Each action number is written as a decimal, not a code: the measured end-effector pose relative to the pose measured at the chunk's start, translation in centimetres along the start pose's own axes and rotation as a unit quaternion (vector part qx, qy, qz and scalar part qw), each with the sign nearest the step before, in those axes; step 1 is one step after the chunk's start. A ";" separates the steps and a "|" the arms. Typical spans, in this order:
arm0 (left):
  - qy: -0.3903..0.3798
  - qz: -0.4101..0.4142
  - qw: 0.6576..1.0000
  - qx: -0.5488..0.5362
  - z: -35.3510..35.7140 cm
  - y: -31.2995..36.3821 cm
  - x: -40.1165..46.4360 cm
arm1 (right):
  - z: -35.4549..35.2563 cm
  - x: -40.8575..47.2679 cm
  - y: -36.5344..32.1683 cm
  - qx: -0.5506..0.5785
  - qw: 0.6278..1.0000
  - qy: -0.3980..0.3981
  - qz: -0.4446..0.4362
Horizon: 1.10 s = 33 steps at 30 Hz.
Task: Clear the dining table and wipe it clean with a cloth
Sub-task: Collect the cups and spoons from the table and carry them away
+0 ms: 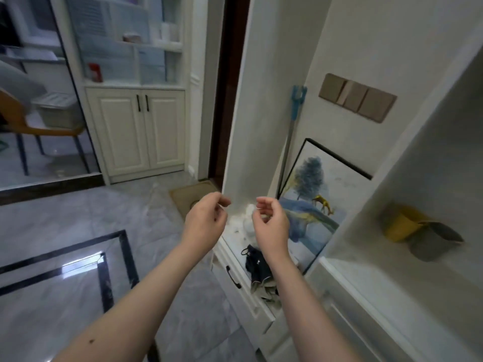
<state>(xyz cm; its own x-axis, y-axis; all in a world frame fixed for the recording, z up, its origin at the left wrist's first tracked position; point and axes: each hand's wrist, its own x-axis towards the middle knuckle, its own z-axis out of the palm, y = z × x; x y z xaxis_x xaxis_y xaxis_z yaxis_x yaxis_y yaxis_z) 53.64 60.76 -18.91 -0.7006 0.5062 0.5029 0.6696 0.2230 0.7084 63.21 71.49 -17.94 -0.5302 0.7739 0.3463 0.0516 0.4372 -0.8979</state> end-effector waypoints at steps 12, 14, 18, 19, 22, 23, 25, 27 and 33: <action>0.112 -0.192 0.974 0.047 -17.5 -14.7 -1.7 | 23.0 -4.5 -6.3 0.051 0.968 -0.247 -0.014; 0.133 -0.216 0.966 0.042 -19.1 -16.8 -1.4 | 25.9 -4.6 -7.1 0.053 0.958 -0.280 -0.019; 0.175 -0.254 0.950 0.050 -22.9 -22.3 0.8 | 34.0 -3.1 -8.2 0.067 0.937 -0.341 -0.025; 0.184 -0.261 0.946 0.052 -23.6 -23.5 1.5 | 35.7 -2.5 -8.4 0.069 0.933 -0.351 -0.030; 0.219 -0.281 0.933 0.054 -26.2 -27.1 4.4 | 41.5 -0.3 -9.5 0.078 0.919 -0.385 -0.042; 0.232 -0.289 0.927 0.053 -27.3 -28.2 5.5 | 43.6 0.5 -10.1 0.081 0.913 -0.397 -0.047; 0.263 -0.307 0.913 0.054 -29.6 -30.5 7.1 | 47.8 1.7 -11.4 0.077 0.900 -0.425 -0.060; 0.292 -0.322 0.899 0.056 -32.1 -32.2 8.0 | 51.5 2.2 -13.1 0.074 0.884 -0.455 -0.077; 0.393 -0.382 0.831 0.095 -41.3 -37.8 6.1 | 63.5 -1.6 -18.1 0.096 0.814 -0.563 -0.103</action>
<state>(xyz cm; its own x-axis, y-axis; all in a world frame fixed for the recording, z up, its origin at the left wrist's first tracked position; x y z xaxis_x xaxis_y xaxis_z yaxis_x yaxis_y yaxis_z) 13.89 20.99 -22.14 -0.8337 -0.5277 0.1624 -0.0710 0.3942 0.9163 9.38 33.28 -19.44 -0.9564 -0.2646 0.1240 -0.2132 0.3417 -0.9153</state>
